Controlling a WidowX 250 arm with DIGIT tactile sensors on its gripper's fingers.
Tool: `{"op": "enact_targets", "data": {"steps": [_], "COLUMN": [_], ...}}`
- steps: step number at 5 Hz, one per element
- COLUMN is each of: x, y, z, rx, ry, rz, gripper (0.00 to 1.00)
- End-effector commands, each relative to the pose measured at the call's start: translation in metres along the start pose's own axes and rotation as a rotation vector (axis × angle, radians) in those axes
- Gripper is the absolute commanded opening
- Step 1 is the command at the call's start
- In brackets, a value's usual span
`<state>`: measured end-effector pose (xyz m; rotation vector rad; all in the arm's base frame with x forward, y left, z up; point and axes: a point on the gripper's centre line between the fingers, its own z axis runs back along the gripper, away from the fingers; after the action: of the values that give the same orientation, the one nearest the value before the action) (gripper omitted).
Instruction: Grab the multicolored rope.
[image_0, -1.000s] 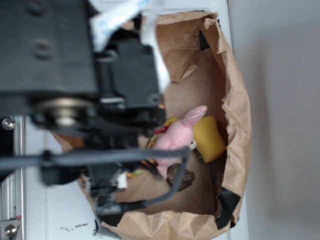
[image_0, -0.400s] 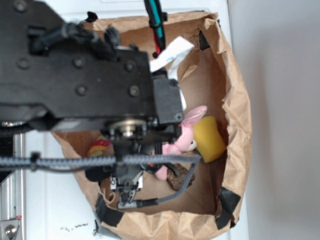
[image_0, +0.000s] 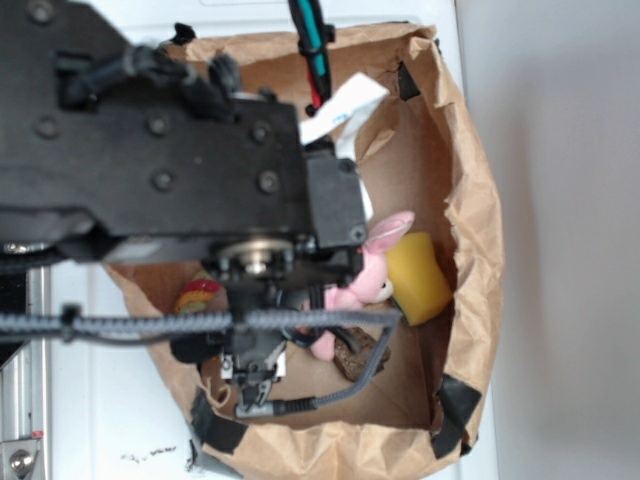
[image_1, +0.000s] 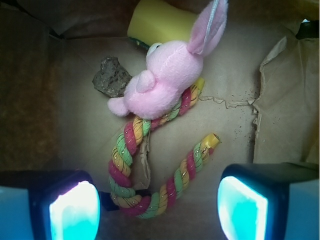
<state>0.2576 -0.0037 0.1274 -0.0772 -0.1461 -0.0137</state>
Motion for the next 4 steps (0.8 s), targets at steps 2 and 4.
{"op": "enact_targets", "data": {"steps": [2, 4], "x": [-0.002, 0.008], "y": [0.004, -0.01], "z": [-0.057, -0.052], "rx": [0.041, -0.078], "ry": [-0.053, 0.032], "rz": [-0.012, 0.058], "gripper": [1.0, 1.0]}}
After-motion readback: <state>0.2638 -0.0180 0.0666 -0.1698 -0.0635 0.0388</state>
